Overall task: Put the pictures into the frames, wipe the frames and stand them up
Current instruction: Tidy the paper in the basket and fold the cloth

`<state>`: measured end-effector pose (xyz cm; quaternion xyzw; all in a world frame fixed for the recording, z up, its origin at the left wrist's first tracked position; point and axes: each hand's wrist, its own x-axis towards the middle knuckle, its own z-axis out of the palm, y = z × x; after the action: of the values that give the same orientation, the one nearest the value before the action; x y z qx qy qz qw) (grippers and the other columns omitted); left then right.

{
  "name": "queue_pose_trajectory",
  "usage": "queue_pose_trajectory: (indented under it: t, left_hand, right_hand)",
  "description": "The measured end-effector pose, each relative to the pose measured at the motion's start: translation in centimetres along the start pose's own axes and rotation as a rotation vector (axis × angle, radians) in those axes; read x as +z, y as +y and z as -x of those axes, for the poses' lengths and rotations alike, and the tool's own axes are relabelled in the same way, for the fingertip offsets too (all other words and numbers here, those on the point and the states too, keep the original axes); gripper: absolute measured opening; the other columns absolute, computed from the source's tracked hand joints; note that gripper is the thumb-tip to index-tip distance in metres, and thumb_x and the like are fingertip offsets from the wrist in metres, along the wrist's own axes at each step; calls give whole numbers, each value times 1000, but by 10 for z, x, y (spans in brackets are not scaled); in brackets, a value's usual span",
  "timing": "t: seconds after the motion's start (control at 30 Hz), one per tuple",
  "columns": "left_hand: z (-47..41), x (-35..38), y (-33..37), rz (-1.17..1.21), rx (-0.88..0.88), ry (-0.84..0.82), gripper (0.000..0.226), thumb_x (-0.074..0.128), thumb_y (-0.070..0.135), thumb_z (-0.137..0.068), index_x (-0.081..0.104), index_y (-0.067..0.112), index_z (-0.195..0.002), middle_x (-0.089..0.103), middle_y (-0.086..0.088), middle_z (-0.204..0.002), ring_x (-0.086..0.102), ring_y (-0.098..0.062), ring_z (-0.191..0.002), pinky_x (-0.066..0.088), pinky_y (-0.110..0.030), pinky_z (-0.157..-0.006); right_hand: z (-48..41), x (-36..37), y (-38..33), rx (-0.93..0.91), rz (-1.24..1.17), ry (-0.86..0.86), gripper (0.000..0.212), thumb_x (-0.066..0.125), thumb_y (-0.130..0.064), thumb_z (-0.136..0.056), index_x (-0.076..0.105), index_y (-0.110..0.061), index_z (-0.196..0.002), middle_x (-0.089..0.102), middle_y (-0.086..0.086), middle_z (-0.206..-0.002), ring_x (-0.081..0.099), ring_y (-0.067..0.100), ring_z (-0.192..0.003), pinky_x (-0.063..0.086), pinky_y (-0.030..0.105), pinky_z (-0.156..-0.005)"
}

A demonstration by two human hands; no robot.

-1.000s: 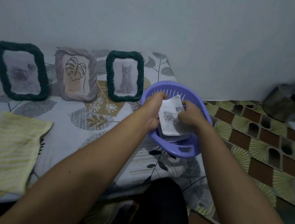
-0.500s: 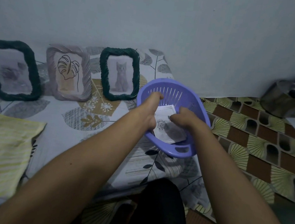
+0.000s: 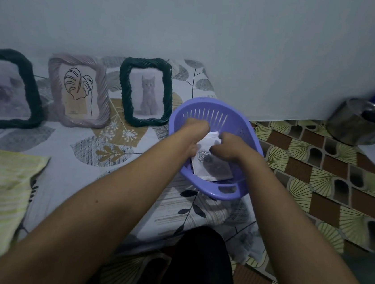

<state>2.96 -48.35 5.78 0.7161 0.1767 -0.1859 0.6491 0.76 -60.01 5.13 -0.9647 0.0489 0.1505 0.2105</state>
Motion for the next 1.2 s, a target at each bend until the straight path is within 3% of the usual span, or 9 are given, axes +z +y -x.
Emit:
queue_pose_trajectory:
  t: [0.17, 0.23, 0.3, 0.37, 0.53, 0.7, 0.8, 1.07, 1.2]
  left_hand:
    - [-15, -2, 5, -678, 334, -17, 36, 46, -4, -97, 64, 6, -127, 60, -13, -134, 55, -32, -123, 47, -35, -96]
    - [-30, -2, 5, -934, 437, -62, 28, 51, -3, -96, 69, 10, -114, 66, -10, -118, 60, -29, -110, 48, -37, -97]
    - [-40, -2, 6, -1177, 434, -106, 24, 54, 1, -95, 59, 21, -84, 53, -3, -85, 50, -22, -74, 44, -35, -79]
    - [-45, -1, 8, -1329, 408, -173, 18, 52, 0, -93, 52, 18, -91, 47, -6, -91, 44, -23, -77, 42, -37, -77]
    - [-61, 0, 5, -1456, 445, -218, 38, 51, 0, -94, 52, 4, -132, 55, -19, -130, 53, -32, -99, 48, -43, -92]
    - [-62, -1, 0, -1491, 488, -194, 10, 52, -3, -92, 56, 5, -96, 57, -17, -102, 56, -36, -93, 50, -44, -84]
    - [-62, -1, -1, -1495, 493, -171, 27, 51, -5, -91, 45, 12, -71, 50, -12, -80, 54, -35, -84, 50, -45, -78]
    - [-60, 0, -1, -1486, 492, -178, 31, 48, -4, -94, 41, 13, -69, 44, -8, -73, 45, -25, -66, 42, -37, -68]
    - [-56, -3, 5, -1423, 513, -153, 23, 50, -2, -92, 45, 15, -79, 40, -3, -75, 41, -24, -66, 40, -35, -70]
  right_hand:
    - [3, 0, 0, -123, 444, -142, 38, 63, -39, -91, 51, -14, -116, 51, 14, -129, 51, 36, -109, 47, 42, -96]
    - [5, 0, 1, -152, 527, -260, 64, 74, -44, -81, 46, -15, -130, 42, 12, -132, 46, 36, -119, 45, 45, -101]
    - [7, 3, 2, -183, 548, -291, 78, 77, -46, -77, 40, -16, -139, 37, 13, -138, 41, 38, -127, 41, 49, -105]
    - [6, 6, 5, -204, 551, -277, 78, 74, -43, -80, 37, -15, -142, 33, 14, -140, 36, 39, -132, 39, 52, -108]
    - [8, 8, 8, -232, 563, -252, 75, 70, -31, -82, 33, -8, -144, 31, 16, -140, 31, 39, -134, 37, 54, -109]
    - [5, 11, 11, -232, 554, -206, 76, 76, -35, -80, 38, -9, -140, 34, 15, -137, 34, 38, -132, 37, 52, -110]
    - [3, 11, 13, -227, 563, -181, 85, 82, -42, -75, 39, -8, -141, 35, 15, -139, 35, 37, -132, 37, 50, -112]
    - [3, 10, 13, -229, 546, -185, 84, 80, -39, -78, 37, -7, -143, 34, 16, -140, 35, 37, -133, 35, 51, -113]
    - [1, 10, 12, -218, 477, -151, 57, 65, -31, -88, 43, -7, -136, 40, 18, -138, 39, 38, -126, 39, 51, -107]
